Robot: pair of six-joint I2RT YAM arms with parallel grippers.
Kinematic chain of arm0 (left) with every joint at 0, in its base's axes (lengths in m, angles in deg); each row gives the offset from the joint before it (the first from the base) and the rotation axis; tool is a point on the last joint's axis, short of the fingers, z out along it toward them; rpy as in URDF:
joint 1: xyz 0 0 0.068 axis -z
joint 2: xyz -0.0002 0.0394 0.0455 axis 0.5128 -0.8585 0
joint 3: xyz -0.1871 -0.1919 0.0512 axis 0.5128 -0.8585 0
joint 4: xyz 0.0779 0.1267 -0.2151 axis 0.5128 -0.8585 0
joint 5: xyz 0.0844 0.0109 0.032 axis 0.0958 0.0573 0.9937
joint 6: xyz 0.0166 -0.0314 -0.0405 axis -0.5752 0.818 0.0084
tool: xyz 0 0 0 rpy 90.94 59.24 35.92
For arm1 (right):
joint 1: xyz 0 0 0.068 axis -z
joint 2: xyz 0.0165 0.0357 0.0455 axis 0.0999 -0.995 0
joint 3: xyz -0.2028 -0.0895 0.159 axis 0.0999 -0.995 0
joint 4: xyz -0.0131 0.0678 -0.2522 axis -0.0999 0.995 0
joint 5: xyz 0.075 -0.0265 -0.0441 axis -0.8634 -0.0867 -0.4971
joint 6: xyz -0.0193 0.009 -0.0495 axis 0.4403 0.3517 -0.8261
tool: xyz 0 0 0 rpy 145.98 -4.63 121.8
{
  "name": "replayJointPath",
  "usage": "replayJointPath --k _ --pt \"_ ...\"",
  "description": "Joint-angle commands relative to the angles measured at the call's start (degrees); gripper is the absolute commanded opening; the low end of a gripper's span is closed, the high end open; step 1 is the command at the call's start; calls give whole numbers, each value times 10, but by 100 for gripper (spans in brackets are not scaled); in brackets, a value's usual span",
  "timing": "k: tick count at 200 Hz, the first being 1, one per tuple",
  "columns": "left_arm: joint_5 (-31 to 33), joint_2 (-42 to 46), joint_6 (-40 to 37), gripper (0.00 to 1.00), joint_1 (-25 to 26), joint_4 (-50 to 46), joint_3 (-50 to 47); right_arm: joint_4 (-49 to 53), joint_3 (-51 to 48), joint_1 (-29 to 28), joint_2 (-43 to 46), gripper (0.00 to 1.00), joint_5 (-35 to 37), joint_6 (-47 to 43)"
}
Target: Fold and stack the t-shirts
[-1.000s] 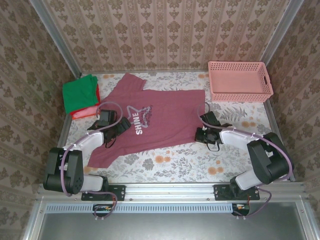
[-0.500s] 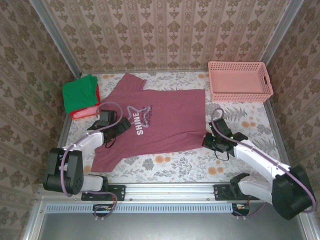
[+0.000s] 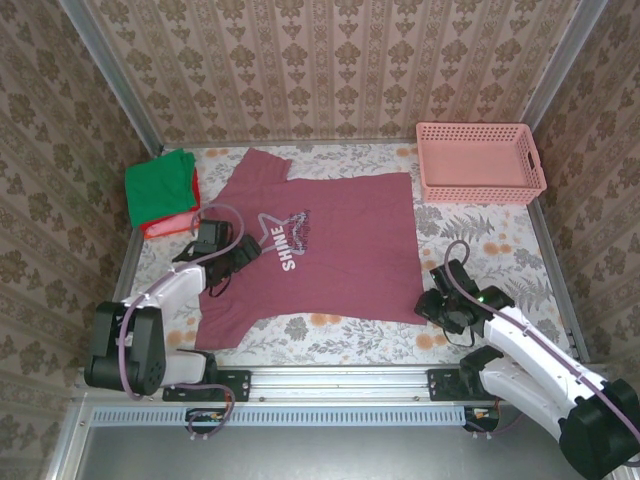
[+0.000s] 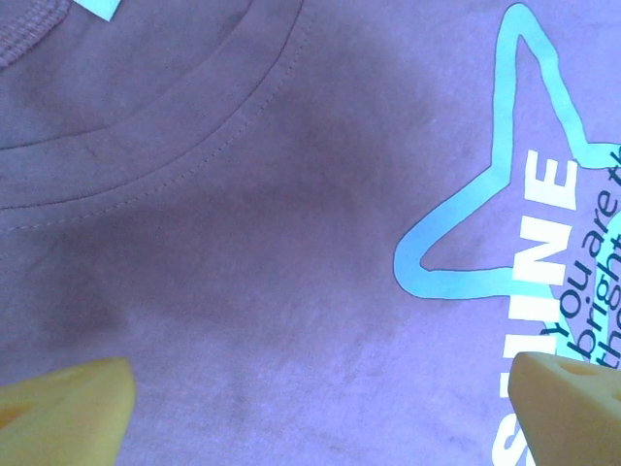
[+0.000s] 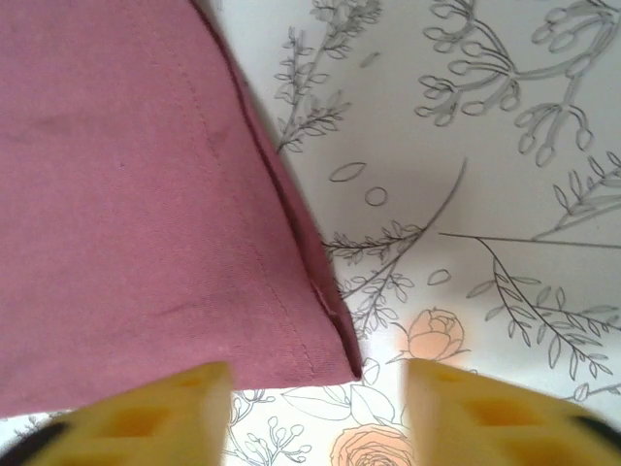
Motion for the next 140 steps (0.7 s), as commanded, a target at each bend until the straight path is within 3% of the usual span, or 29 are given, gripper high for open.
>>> replayJointPath --k 1,59,95,140 --pt "-1 30 -13 100 -2 -23 20 -39 20 -4 -9 65 19 -16" --pt "4 11 -42 100 -35 -20 17 -239 158 -3 -266 67 78 -107" --pt "-3 -44 -51 100 -57 8 19 -286 252 7 -434 64 90 -140" --pt "-25 -113 -34 100 -58 51 26 -301 317 59 -558 62 58 -154"
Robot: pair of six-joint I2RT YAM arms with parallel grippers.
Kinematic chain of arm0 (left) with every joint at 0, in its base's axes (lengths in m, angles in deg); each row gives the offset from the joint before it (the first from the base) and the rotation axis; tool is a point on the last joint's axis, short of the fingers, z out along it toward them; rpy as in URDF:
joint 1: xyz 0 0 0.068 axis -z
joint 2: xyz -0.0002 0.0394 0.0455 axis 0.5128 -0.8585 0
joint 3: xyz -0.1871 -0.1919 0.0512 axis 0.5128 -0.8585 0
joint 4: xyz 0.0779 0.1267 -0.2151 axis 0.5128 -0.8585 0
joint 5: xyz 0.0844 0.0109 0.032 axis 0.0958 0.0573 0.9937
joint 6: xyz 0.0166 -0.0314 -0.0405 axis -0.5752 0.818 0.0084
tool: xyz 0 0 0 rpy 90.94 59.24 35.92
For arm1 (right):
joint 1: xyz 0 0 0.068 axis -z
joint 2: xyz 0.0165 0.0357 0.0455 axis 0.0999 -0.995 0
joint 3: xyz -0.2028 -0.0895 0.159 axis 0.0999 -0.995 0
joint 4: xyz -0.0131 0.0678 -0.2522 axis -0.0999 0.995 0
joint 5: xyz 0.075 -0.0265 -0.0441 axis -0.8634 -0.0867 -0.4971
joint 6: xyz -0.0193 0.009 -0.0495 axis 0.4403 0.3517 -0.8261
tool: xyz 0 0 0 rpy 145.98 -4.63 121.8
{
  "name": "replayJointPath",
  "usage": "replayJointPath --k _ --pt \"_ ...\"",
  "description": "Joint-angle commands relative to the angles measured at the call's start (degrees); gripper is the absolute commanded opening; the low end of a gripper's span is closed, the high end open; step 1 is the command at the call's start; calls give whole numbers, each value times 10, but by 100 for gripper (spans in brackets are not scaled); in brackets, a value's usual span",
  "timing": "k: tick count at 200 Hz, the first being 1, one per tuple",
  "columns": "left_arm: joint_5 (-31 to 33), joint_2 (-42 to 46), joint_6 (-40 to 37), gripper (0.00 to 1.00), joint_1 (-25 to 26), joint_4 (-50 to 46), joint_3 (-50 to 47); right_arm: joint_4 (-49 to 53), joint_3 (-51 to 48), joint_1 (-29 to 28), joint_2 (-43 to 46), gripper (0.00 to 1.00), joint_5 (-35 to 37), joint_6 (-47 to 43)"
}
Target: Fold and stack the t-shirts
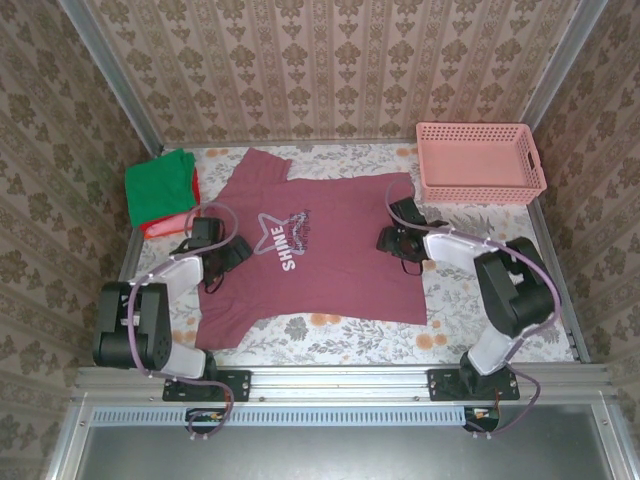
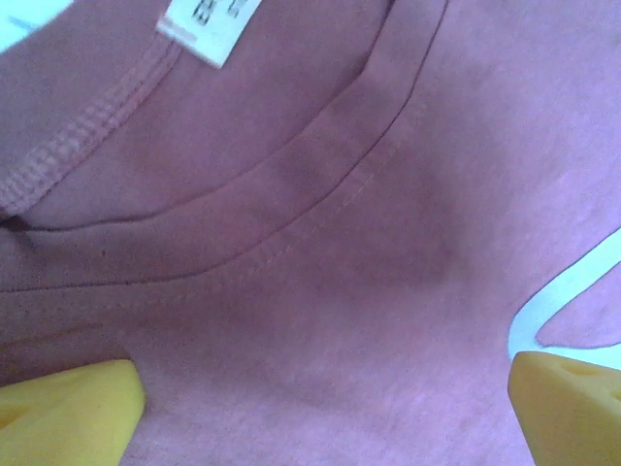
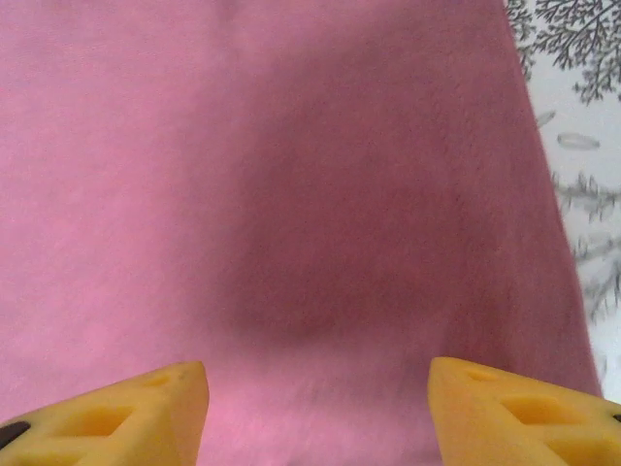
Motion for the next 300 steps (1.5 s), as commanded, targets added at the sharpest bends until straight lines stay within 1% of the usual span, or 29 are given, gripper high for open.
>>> replayJointPath --k 1,11,31,57,88,105,122,149,163,186,204,223,253,275,290,300 --pt "-23 -32 2 100 -2 27 7 -12 36 24 -44 62 -3 -22" --pt "-23 -39 5 100 -2 32 11 -9 52 33 -63 62 -1 -27" --pt "-24 -58 7 100 -2 35 30 -10 85 44 -95 62 -21 -28" --pt "-25 -81 11 100 -2 40 56 13 143 46 -133 62 -14 -35" --pt "-35 -82 14 100 -2 36 73 31 181 47 -152 62 -10 -40" --pt "-32 -48 12 100 0 17 73 21 172 45 -124 63 -22 -45" --pt "-11 9 7 100 4 -18 60 12 149 36 -77 64 -23 -56" --pt "30 110 14 100 3 -104 28 13 104 3 2 67 -13 -70" --pt "46 160 30 100 0 -151 8 11 74 -15 39 67 -13 -68" --pt "72 232 78 93 -9 -236 -17 14 27 -42 92 68 -20 -51" --pt "73 268 103 87 -15 -275 -35 17 -5 -62 127 68 -26 -35" --pt "64 274 114 79 -27 -277 -56 29 -27 -75 152 68 -27 -24" --pt "52 234 91 70 -43 -250 -64 37 -48 -82 168 68 -21 -21" --pt "44 203 81 67 -44 -244 -59 41 -51 -82 165 68 -15 -20" --pt "49 191 71 67 -45 -234 -67 39 -52 -82 166 68 -13 -16" --pt "48 185 65 65 -46 -225 -73 36 -53 -82 167 68 -12 -13"
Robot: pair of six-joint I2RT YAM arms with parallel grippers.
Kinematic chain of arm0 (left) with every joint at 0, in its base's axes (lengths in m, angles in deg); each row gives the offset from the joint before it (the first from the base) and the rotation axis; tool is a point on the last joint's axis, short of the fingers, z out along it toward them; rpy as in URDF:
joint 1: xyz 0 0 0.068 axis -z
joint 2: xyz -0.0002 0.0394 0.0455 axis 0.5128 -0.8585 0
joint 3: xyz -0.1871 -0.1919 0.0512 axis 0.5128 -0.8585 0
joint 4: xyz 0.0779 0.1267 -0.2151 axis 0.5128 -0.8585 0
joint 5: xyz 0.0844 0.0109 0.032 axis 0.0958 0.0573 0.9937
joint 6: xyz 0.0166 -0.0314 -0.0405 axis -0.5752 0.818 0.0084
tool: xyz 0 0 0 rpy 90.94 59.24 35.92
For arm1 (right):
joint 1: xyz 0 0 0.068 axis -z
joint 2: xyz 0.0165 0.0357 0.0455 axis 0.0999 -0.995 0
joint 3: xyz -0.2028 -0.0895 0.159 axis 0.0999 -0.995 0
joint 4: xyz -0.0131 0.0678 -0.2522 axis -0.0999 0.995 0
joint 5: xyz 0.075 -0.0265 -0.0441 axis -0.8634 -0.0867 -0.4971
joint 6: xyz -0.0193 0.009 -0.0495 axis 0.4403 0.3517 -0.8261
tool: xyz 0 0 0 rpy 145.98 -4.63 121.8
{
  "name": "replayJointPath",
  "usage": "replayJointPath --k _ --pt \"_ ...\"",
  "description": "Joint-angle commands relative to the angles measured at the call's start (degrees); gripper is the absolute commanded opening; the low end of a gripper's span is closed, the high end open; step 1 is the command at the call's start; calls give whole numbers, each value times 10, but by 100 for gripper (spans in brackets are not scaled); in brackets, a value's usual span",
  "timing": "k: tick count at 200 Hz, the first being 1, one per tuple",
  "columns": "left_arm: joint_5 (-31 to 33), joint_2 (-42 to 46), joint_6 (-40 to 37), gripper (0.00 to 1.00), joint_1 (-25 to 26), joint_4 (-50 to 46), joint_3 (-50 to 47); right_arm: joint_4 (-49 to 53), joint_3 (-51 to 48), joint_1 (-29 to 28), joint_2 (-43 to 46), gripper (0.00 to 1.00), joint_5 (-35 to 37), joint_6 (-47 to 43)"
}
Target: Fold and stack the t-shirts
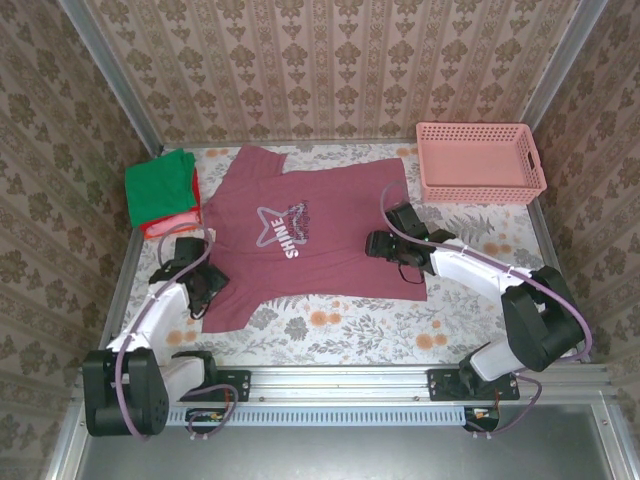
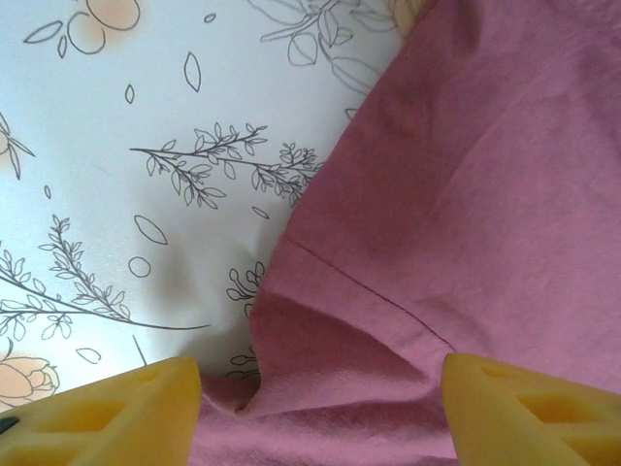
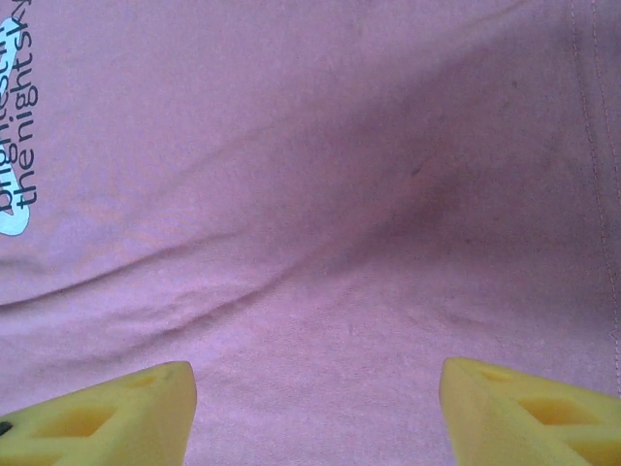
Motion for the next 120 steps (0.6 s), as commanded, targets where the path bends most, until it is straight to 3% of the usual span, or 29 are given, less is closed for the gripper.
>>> replayJointPath --k 1,81,94,107,120 --pt "-3 -13 -23 65 -5 16 -14 10 -9 -2 16 68 9 15" --pt "-36 -59 -26 43 -6 54 -32 32 -39 -2 69 68 59 44" --pt "-38 -57 -25 43 -6 48 -32 39 -48 -2 83 68 71 49" --pt "-32 -44 -24 50 -6 37 -32 44 -57 -2 95 68 75 51" --pt "-26 -30 -30 47 -6 31 -33 49 -63 -2 103 68 77 54"
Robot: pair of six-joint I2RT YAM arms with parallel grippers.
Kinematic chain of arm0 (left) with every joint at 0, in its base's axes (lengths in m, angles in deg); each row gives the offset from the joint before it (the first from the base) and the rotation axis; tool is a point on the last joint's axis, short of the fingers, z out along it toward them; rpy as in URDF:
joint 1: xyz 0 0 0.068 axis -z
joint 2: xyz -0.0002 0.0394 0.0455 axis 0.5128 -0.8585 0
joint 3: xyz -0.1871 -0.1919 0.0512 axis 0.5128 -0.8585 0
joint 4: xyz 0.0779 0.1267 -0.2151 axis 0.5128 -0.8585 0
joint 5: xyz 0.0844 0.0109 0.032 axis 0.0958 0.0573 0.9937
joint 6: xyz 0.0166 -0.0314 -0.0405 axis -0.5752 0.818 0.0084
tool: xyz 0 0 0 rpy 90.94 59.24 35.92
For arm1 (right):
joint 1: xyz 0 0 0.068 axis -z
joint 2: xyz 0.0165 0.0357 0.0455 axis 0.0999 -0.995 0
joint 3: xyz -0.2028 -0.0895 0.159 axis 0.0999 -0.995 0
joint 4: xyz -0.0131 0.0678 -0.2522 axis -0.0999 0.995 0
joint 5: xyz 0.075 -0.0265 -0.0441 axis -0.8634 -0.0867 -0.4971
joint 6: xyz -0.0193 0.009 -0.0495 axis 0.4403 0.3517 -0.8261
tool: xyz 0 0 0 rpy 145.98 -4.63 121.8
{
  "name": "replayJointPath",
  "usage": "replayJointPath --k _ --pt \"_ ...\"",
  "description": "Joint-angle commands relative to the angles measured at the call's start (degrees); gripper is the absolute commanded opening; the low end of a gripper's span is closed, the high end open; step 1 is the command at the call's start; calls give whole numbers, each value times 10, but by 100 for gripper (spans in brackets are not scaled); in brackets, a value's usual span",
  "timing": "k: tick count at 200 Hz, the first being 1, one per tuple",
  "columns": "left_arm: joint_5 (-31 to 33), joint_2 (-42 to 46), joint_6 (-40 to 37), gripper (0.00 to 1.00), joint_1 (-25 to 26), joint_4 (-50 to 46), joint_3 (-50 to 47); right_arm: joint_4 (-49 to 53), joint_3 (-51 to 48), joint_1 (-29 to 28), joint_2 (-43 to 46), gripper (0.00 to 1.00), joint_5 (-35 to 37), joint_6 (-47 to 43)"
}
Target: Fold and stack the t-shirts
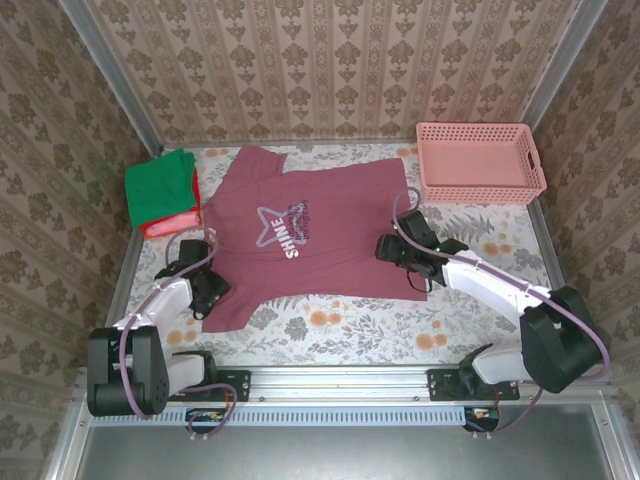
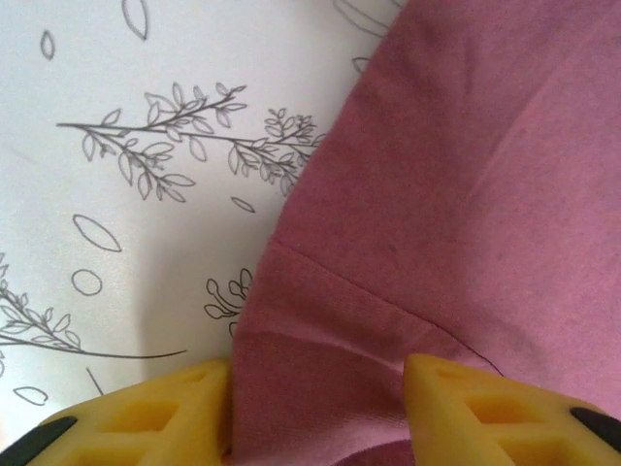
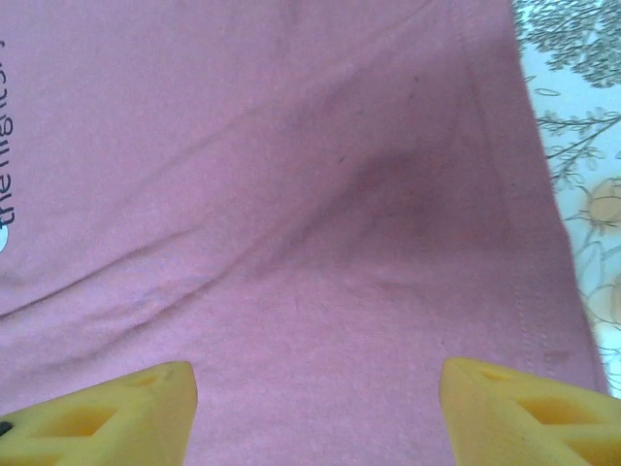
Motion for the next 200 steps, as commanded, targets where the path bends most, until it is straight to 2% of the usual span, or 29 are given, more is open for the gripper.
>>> replayJointPath --k 1,33,73,97,101,111,121,148,172,200 --pt "1 19 -6 47 -3 -17 -11 29 -15 -2 23 68 29 16" --pt "-2 23 -10 31 -4 -24 -14 34 -27 -1 32 68 31 26" --pt "-14 24 2 0 -4 -11 -27 52 -67 7 85 67 66 83" --pt "-9 42 0 0 -4 -30 -18 79 -91 20 117 66 71 91" --pt "-6 45 -1 6 -4 -35 -15 84 -94 21 121 66 71 91" --pt "-2 52 -2 30 -5 -50 -7 94 -101 23 132 66 72 91" --pt "3 59 -2 38 -4 -68 -1 101 -106 24 141 66 70 93" --pt "9 84 -6 38 -5 -87 -8 106 -119 25 159 66 69 97" --pt "5 75 -8 38 -5 -62 -21 96 -123 26 158 66 64 99" --pt "-7 36 -5 25 -5 -25 -26 100 -125 26 153 66 64 108"
